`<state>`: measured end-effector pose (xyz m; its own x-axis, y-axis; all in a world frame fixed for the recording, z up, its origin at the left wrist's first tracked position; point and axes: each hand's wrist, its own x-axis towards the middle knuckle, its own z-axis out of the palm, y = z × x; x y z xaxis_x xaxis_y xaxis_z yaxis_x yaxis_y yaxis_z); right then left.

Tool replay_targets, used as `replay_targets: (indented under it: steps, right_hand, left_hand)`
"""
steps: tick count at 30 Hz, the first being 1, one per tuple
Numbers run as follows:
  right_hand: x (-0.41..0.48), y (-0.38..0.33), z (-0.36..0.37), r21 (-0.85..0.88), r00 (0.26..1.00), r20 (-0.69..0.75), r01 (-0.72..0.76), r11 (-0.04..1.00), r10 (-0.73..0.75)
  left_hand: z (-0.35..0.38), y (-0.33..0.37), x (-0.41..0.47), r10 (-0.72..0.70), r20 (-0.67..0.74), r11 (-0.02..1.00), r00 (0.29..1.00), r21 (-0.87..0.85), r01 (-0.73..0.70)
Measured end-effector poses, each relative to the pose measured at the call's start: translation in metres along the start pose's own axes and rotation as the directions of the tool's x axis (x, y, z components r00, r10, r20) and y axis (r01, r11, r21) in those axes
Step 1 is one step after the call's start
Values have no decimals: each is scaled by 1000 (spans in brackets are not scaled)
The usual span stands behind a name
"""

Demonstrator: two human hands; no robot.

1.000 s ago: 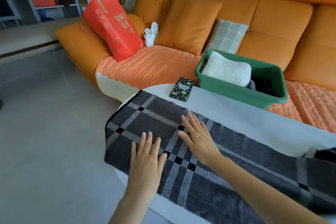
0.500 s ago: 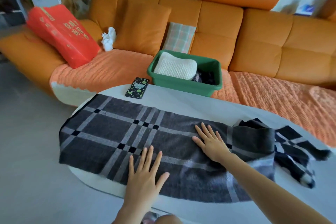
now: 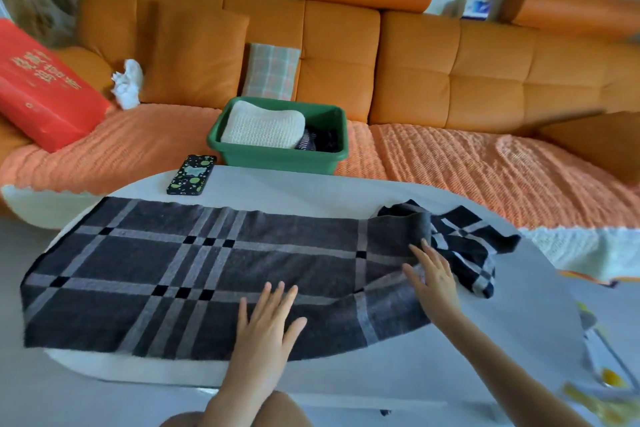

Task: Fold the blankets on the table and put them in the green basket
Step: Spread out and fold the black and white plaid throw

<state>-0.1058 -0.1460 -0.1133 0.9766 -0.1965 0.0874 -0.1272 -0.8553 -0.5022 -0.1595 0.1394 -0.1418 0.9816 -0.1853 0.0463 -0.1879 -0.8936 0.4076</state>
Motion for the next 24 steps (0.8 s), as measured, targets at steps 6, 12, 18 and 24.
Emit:
replay_targets:
  steps: [6,12,18,24]
  right_hand:
    - [-16,34,-12,340,961,35,-269,901,274]
    - [-22,29,-2,314,962,-38,-245,917,270]
    - [-42,9,-19,308,942,-335,105,946,4]
    - [-68,-32,8,382,927,-5,349,856,-375]
  left_hand:
    - [14,87,10,166,72,977,984,-147,-154]
    - [29,103,10,136,122,978,983,-175,-114]
    - [10,113,11,-14,94,804,996,-590,67]
    - [-3,119,46,-274,236,281,932,-907,313]
